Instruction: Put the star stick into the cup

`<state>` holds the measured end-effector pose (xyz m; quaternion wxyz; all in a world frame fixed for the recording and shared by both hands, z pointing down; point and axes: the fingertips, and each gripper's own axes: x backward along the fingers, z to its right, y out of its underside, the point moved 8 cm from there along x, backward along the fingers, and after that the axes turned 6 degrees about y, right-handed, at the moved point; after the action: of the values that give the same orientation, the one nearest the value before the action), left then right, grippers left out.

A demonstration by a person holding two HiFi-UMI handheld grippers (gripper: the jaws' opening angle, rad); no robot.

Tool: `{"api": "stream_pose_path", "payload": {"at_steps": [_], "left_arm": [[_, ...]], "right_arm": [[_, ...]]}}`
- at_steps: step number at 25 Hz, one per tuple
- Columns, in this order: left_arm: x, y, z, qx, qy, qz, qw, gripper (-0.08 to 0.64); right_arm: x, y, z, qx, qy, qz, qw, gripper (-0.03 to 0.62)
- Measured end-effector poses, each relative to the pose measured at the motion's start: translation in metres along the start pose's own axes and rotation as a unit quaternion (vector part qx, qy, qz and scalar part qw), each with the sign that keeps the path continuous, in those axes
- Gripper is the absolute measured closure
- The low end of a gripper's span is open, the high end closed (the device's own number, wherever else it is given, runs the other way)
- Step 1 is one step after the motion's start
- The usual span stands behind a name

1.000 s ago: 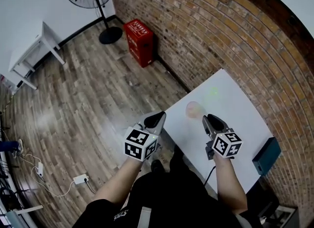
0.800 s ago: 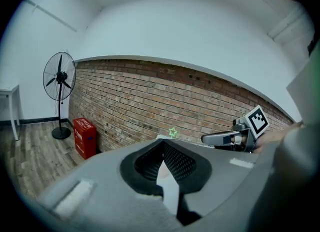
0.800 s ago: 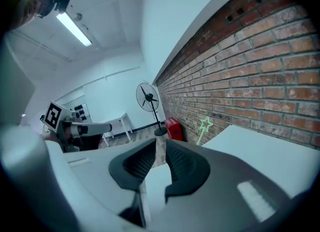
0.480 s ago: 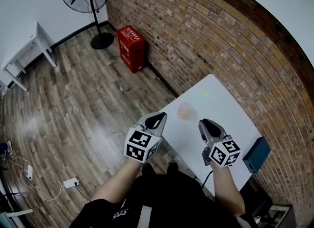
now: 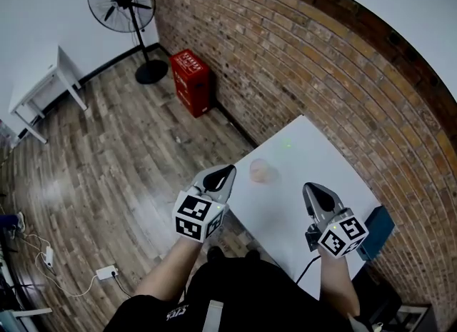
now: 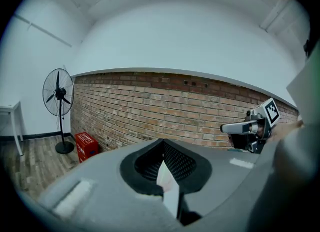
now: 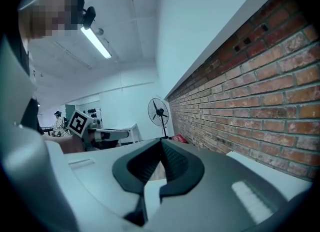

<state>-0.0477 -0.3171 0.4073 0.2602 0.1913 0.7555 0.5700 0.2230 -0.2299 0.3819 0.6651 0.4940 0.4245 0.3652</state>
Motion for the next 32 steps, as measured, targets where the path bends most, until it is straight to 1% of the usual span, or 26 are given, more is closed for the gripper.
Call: {"api": "stream_pose_path", "payload": {"at_steps": [3,6,9,11,13,17,21,26,29,32], "left_arm": [[-0.006,-0.002,0.003,0.006,-0.02,0.012,0.9997,0.554],[-0.011,-0.001,0.007,0.013,-0.034,0.017,0.9992,0.554],[-0.018,-0.008,0.012,0.0,-0.041,0.02,0.999,0.554],[-0.023,-0.011,0.015,-0.007,-0.041,0.016,0.999,0.554],[-0.024,-0.01,0.018,-0.012,-0.04,0.012,0.9991,0.554],[-0.019,-0.007,0.022,-0.008,-0.043,0.012,0.999,0.554],[-0.022,-0.002,0.028,-0.006,-0.037,0.004,0.9993,0.554],[-0.021,-0.002,0.031,-0.009,-0.031,0.002,0.9995,0.554],[-0.018,-0.003,0.029,-0.013,-0.033,0.003,0.9994,0.554],[-0.021,-0.002,0.023,-0.019,-0.038,-0.002,0.9991,0.554]], "right_arm": [[0.007,-0.005,0.01,0.024,-0.023,0.006,0.999,0.594],[0.015,-0.015,0.013,0.048,-0.041,0.031,0.998,0.594],[0.026,-0.025,0.026,0.058,-0.022,0.068,0.996,0.594],[0.031,-0.027,0.036,0.041,-0.004,0.089,0.995,0.594],[0.032,-0.027,0.039,0.02,0.001,0.1,0.995,0.594],[0.024,-0.023,0.023,0.023,-0.017,0.09,0.996,0.594],[0.013,-0.018,0.01,0.02,-0.028,0.077,0.996,0.594],[0.002,-0.011,0.004,0.008,-0.021,0.063,0.998,0.594],[-0.009,-0.001,0.007,0.03,-0.015,0.047,0.998,0.594],[-0.03,0.004,0.019,0.05,0.004,0.031,0.998,0.594]]}}
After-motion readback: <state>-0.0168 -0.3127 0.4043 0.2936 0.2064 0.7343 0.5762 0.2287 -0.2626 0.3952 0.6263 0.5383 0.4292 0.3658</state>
